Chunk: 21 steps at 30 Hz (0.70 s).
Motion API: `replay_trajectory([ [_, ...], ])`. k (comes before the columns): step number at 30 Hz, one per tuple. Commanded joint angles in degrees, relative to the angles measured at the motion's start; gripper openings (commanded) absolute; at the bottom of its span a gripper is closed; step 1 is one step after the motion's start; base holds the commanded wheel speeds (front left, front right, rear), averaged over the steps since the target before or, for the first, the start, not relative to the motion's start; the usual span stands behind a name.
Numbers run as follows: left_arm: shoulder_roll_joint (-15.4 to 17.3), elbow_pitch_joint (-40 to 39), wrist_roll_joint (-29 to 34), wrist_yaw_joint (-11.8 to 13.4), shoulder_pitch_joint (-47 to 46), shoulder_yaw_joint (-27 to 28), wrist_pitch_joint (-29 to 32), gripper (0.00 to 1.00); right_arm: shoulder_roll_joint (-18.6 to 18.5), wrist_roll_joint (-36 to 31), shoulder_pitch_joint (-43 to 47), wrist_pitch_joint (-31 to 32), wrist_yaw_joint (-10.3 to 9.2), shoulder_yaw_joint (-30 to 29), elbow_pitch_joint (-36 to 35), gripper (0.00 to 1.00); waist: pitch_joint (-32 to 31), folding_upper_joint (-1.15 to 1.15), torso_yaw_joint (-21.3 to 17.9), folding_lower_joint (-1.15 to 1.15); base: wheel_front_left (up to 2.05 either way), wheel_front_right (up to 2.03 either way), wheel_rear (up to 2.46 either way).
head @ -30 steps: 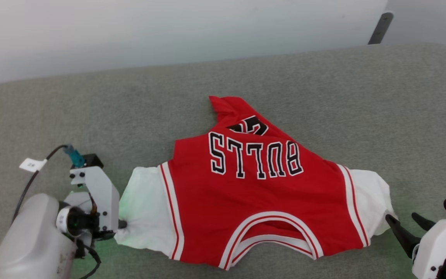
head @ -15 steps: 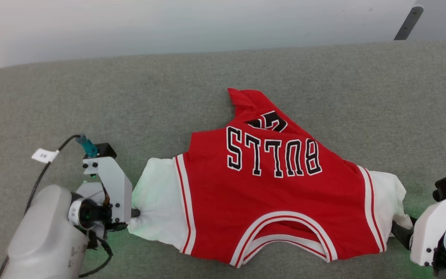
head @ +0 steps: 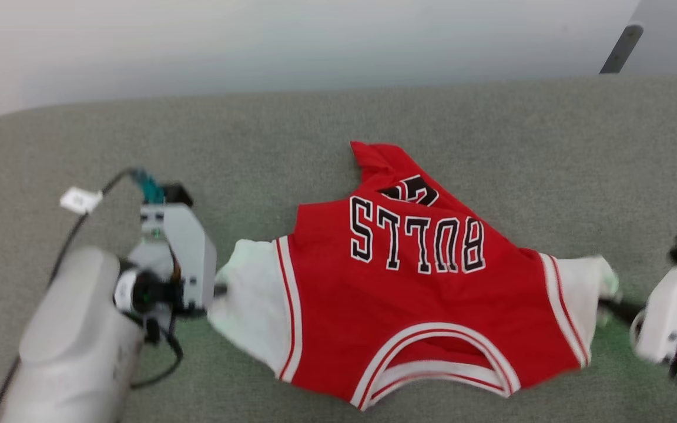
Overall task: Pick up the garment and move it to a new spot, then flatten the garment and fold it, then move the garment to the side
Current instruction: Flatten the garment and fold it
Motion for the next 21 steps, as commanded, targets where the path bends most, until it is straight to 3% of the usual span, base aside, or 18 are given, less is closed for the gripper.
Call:
replay_trajectory([
  [1,0.2,-0.8,-0.4,-0.1,-1.7,0.3,0.4,0.00,-0.6,0.4,-1.6,0.3,0.18,-1.0,-1.0,0.00,-1.9,0.00,0.2,0.00,0.00,0.00,0.00],
  [10,0.7,-3.8,0.2,-0.6,-13.5,0.9,0.5,0.00,0.0,0.6,-14.0,0.2,0.18,-3.4,-6.1,0.00,-7.5,0.00,0.4,0.00,0.00,0.00,0.00],
  [21,0.2,0.3,2.3,-2.0,-29.2,2.3,-9.3,0.00,6.0,-3.7,-33.4,-6.5,0.11,-4.1,-1.2,0.00,-10.6,0.00,0.4,0.00,0.00,0.00,0.00],
])
